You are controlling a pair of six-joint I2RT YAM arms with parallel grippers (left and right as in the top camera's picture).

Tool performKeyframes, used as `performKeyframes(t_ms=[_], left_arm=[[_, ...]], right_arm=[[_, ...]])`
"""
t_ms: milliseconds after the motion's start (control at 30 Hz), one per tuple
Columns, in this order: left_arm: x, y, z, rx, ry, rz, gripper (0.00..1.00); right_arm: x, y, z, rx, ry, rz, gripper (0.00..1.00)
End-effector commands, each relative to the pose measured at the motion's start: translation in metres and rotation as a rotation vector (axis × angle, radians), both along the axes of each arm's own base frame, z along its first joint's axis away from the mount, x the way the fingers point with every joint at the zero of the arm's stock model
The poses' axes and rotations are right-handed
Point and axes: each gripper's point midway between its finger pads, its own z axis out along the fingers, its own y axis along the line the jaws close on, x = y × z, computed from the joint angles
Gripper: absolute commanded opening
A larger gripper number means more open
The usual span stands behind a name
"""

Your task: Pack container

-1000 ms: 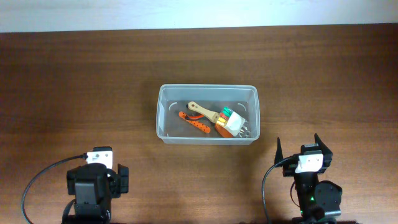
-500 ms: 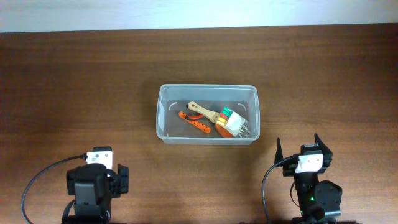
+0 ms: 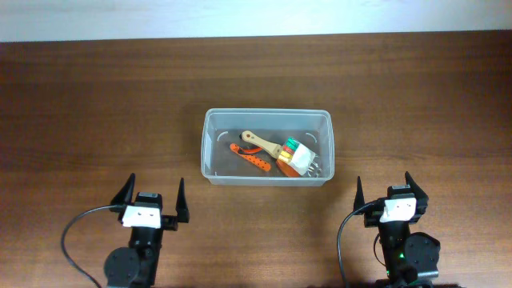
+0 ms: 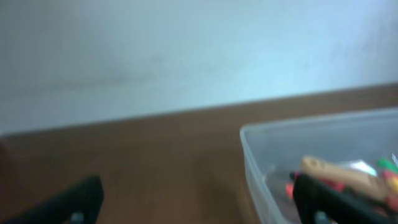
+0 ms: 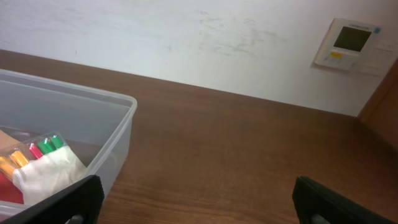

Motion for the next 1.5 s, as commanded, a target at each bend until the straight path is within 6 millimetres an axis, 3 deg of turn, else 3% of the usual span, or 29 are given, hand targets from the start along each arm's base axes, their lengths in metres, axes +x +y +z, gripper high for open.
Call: performKeyframes(t_ms=[0, 100, 333, 500, 1467], left_arm=[[0.002, 0.003, -0.024, -0.015, 0.025, 0.024, 0.99], [-0.001, 0.012, -0.038, -0.028, 0.078, 0.072, 0.99], [-0.001, 0.012, -0.035, -0.111, 0.068, 0.075, 0.99], [-0.003, -0.003, -0.036, -0.118, 0.081, -0.014, 0.99], [-0.003, -0.003, -0.036, -0.118, 0.081, -0.014, 0.99]], right_arm=[[0.000, -0.001, -0.003, 0.006, 0.001, -0.011, 0.98], [0.000, -0.001, -0.003, 0.006, 0.001, -0.011, 0.99], [0.000, -0.001, -0.003, 0.006, 0.001, -0.011, 0.99], [0.000, -0.001, -0.003, 0.006, 0.001, -0.011, 0.99], [0.000, -0.001, -0.003, 0.006, 0.001, -0.011, 0.99]])
